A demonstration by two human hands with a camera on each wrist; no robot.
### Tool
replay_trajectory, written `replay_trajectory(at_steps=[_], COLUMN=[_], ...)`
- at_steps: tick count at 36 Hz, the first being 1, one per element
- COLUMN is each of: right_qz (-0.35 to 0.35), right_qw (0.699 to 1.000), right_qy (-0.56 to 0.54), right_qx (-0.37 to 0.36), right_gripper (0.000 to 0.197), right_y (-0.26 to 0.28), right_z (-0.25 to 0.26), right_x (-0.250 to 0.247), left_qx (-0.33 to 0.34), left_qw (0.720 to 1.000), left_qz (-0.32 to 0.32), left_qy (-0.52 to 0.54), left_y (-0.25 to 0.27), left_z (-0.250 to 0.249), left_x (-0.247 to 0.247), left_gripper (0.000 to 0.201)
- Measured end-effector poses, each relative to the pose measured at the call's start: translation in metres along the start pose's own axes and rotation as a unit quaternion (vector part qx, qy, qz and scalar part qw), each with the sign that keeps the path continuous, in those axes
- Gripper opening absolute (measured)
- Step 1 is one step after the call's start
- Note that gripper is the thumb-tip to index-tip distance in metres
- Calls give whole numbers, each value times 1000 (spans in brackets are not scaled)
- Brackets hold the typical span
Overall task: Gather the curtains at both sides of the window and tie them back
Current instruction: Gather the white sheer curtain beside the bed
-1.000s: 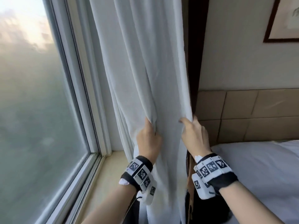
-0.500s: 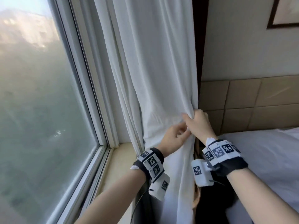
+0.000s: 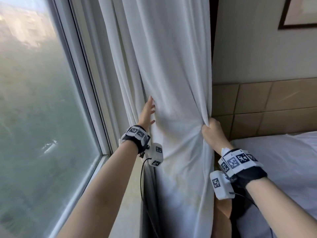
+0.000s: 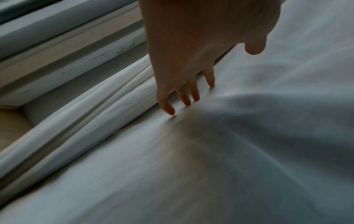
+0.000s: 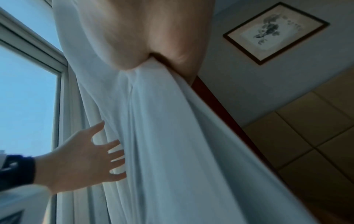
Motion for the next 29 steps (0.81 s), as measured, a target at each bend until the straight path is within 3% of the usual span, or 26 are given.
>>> replay_trajectory(at_steps=[4, 8, 12, 18, 21, 29], right_qz=[-5, -8, -35, -43, -54, -54], right_qw=[999, 999, 999, 999, 998, 998], right_qy=[-23, -30, -20, -16, -11, -12], right_qx=[28, 35, 26, 21, 17, -11], right_gripper=[20, 15, 23, 20, 30, 36], right_y=[-2, -6, -14, -32, -38, -50], right_z=[3, 9, 5, -10, -13, -17], right_x=[4, 9, 13, 19, 25, 34], left_qx=[-35, 2, -3, -7, 14, 78], left_qw=[998, 996, 996, 999, 998, 997], left_qz=[60, 69, 71, 47, 53, 20], left_qy=[11, 60, 49, 13, 0, 5], left_y=[-7, 4, 10, 5, 7, 9], left_z=[-9, -29, -27, -14, -12, -9], left_x=[13, 30, 37, 39, 43, 41], left_gripper=[79, 32, 29, 7, 24, 17])
Point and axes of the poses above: each hand's wrist, its own y-axis away from the middle knuckle, its own x-axis out of the palm, z = x × y, the point moved 2 cm from there along -y, towards the middle knuckle, and after that the axes turned 9 degrees about -y, right-handed, at the moved point
